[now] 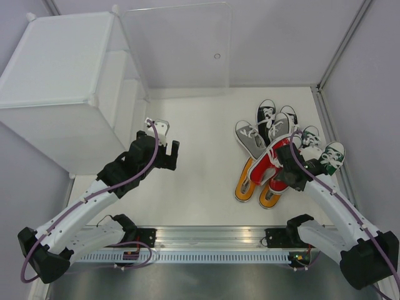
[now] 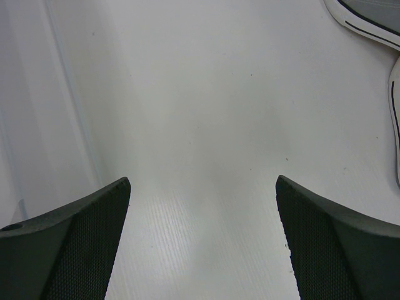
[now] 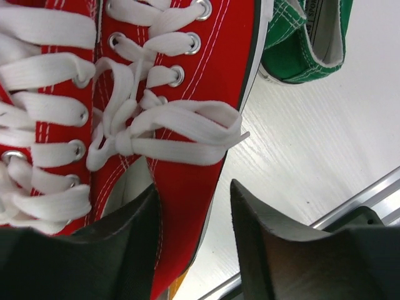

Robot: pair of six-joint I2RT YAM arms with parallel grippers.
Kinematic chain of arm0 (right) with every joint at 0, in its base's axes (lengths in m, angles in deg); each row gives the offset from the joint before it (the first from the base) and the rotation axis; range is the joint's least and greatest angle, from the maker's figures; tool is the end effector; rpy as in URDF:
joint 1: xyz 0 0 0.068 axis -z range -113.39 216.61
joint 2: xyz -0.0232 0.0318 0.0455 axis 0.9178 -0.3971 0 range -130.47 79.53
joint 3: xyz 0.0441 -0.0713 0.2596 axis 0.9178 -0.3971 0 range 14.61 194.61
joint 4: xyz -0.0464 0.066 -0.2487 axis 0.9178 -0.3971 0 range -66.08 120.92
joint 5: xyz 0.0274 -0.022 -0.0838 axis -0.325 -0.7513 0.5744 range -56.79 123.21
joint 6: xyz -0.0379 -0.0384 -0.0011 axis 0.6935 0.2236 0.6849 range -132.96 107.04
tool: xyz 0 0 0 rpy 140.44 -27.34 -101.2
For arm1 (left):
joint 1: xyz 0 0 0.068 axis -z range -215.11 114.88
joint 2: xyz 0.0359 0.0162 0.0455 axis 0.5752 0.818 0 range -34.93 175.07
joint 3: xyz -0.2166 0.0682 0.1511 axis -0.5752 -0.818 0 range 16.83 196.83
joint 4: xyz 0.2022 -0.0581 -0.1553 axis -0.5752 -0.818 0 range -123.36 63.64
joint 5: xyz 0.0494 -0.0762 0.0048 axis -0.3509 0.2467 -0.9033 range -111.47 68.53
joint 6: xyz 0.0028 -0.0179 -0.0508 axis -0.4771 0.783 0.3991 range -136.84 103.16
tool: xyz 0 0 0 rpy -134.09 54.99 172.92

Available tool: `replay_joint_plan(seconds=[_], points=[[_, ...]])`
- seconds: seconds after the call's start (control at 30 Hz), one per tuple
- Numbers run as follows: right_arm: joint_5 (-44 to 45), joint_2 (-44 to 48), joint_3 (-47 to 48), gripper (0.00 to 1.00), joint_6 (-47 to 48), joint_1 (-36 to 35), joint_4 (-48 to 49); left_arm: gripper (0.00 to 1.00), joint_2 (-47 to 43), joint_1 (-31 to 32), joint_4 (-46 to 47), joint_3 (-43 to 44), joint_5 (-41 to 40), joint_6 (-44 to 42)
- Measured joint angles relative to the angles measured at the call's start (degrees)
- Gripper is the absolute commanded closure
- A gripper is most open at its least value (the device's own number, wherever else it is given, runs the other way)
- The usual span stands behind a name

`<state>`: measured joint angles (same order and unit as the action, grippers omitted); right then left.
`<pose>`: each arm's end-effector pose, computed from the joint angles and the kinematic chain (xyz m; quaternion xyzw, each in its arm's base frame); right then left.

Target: Place and organize the shoes in the shoe cabinet

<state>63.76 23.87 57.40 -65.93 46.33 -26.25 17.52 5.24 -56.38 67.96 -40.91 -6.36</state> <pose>0.1554 0.0382 0.2371 0.3112 0.8988 -0.1085 0.2890 0.1581 -0.1188 0.3211 0.1416 0.8516 -0.0743 0.4992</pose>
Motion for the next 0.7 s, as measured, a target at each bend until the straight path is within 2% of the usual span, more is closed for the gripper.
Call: replay_joint_plan(seconds=[0.1,0.13,0.17,0.2,0.27,0.43,0.7], points=[[-1.01,-0.07,-1.05,0.65,0.50,2.16,1.77,0.00,0.00,0.00,0.00,0.00,0.00,0.00],[-1.51,-0.04,-1.40,0.75,0.68,2.95,2.21,0.00,0.00,0.00,-0.04,0.00,0.00,0.00],[-1.70,0.00,-1.64,0.81,1.01,3.45,2.27,0.00,0.00,0.00,-0.04,0.00,0.00,0.00],[-1.84,0.13,-1.90,0.92,1.18,4.00,2.14,0.00,0.00,0.00,-0.04,0.00,0.00,0.00],[-1.79,0.48,-1.99,0.99,1.29,4.68,1.60,0.00,0.00,0.00,-0.04,0.00,0.00,0.00],[-0.98,2.10,0.37,0.99,1.36,4.81,-1.75,0.00,0.00,0.00,-0.07,0.00,0.00,0.00],[4.39,4.44,15.02,0.99,3.69,4.85,-11.28,0.00,0.00,0.00,-0.07,0.00,0.00,0.00]])
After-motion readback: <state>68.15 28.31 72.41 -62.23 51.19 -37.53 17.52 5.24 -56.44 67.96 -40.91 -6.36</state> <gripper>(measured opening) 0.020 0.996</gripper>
